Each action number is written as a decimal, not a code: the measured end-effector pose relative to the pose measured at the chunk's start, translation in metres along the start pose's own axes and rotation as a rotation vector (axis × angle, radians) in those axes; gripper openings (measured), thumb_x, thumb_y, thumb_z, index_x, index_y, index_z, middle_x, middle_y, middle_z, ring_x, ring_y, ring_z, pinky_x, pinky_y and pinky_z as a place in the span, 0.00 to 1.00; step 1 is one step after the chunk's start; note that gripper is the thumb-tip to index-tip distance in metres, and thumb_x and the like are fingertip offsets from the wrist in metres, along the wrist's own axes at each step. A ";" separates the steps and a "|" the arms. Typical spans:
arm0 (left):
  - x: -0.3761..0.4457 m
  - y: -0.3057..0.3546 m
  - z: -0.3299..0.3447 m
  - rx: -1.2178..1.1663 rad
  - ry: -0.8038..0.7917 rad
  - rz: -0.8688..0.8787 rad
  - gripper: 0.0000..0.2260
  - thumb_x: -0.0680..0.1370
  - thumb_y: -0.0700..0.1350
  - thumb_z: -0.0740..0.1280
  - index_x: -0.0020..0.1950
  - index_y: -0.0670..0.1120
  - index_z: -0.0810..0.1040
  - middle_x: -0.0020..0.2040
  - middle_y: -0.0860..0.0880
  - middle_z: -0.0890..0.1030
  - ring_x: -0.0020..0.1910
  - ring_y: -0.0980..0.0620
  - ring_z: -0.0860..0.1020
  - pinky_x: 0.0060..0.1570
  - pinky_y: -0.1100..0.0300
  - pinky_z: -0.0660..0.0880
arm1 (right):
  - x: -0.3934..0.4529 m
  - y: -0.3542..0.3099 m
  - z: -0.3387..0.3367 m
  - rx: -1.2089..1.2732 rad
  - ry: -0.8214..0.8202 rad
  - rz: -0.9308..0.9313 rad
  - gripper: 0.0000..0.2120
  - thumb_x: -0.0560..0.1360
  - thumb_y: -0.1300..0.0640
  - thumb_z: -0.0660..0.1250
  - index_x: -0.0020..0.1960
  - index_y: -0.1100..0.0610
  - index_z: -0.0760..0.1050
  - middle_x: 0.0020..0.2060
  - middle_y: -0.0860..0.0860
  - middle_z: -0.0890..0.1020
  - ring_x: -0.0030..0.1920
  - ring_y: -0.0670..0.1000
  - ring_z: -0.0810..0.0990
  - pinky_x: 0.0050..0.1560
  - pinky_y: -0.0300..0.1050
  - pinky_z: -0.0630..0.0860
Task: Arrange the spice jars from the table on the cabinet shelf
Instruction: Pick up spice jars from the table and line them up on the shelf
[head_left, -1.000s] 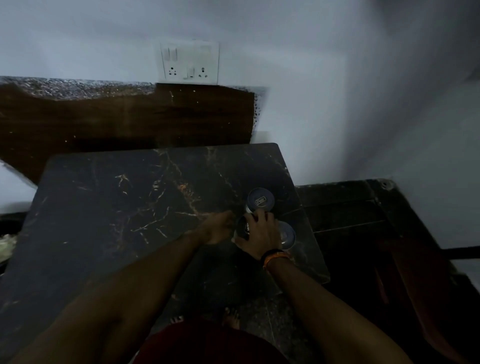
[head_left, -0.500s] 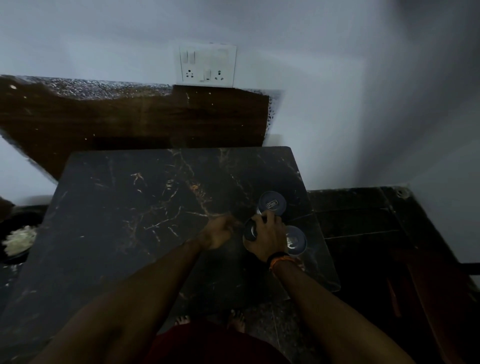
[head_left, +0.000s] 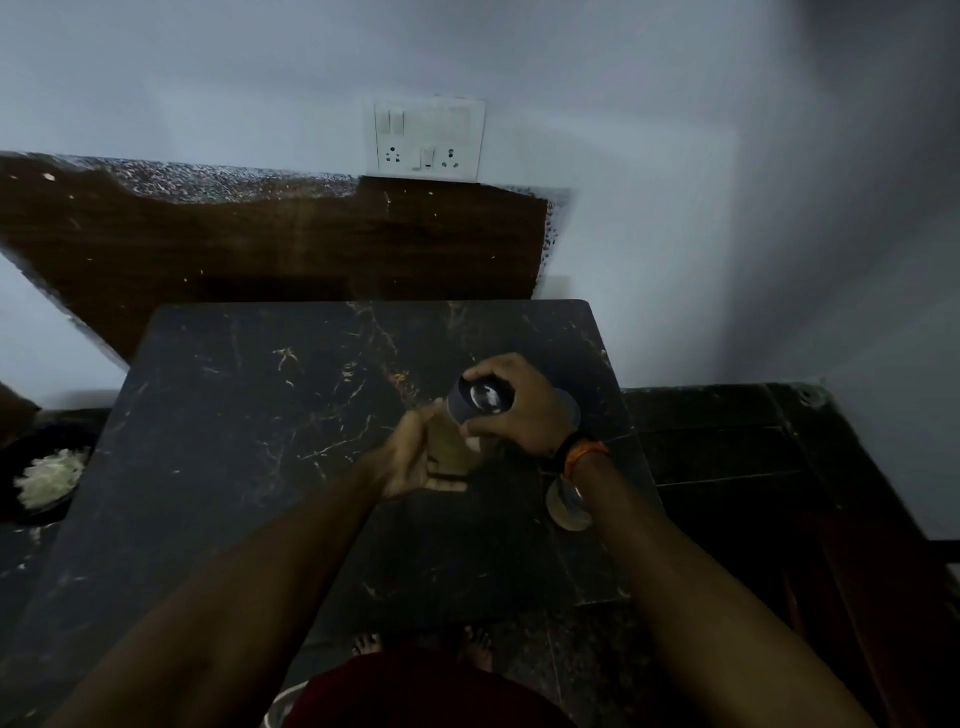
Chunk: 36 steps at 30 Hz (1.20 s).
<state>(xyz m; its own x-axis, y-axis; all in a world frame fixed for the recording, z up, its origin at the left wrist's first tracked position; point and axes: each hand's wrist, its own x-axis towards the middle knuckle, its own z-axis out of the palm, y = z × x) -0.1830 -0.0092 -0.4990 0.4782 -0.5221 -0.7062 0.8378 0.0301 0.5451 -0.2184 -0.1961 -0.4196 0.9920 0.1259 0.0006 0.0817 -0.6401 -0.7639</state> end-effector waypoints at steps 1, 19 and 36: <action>-0.003 0.003 -0.001 -0.098 -0.083 -0.017 0.28 0.76 0.65 0.63 0.68 0.47 0.75 0.64 0.34 0.78 0.63 0.32 0.78 0.60 0.35 0.75 | 0.004 -0.007 -0.006 0.048 0.001 -0.015 0.30 0.63 0.57 0.82 0.62 0.54 0.77 0.60 0.50 0.75 0.61 0.49 0.75 0.65 0.52 0.75; -0.062 0.118 0.085 -0.376 -0.457 0.591 0.30 0.77 0.45 0.68 0.77 0.39 0.64 0.75 0.34 0.67 0.74 0.33 0.66 0.71 0.31 0.62 | 0.068 -0.101 -0.096 0.584 0.354 -0.158 0.24 0.74 0.63 0.72 0.69 0.63 0.71 0.64 0.55 0.74 0.64 0.52 0.75 0.59 0.41 0.78; -0.153 0.249 0.167 0.220 -0.003 1.248 0.39 0.61 0.51 0.82 0.69 0.54 0.69 0.61 0.48 0.79 0.61 0.46 0.79 0.57 0.49 0.81 | 0.111 -0.222 -0.218 0.674 0.390 -0.436 0.28 0.72 0.53 0.65 0.71 0.59 0.69 0.67 0.62 0.73 0.63 0.59 0.76 0.64 0.56 0.75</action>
<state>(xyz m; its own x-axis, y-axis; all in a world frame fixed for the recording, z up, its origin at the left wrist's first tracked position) -0.0911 -0.0647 -0.1797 0.9081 -0.2429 0.3410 -0.2421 0.3598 0.9011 -0.1051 -0.2057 -0.1092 0.8581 -0.0916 0.5052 0.5074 0.0013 -0.8617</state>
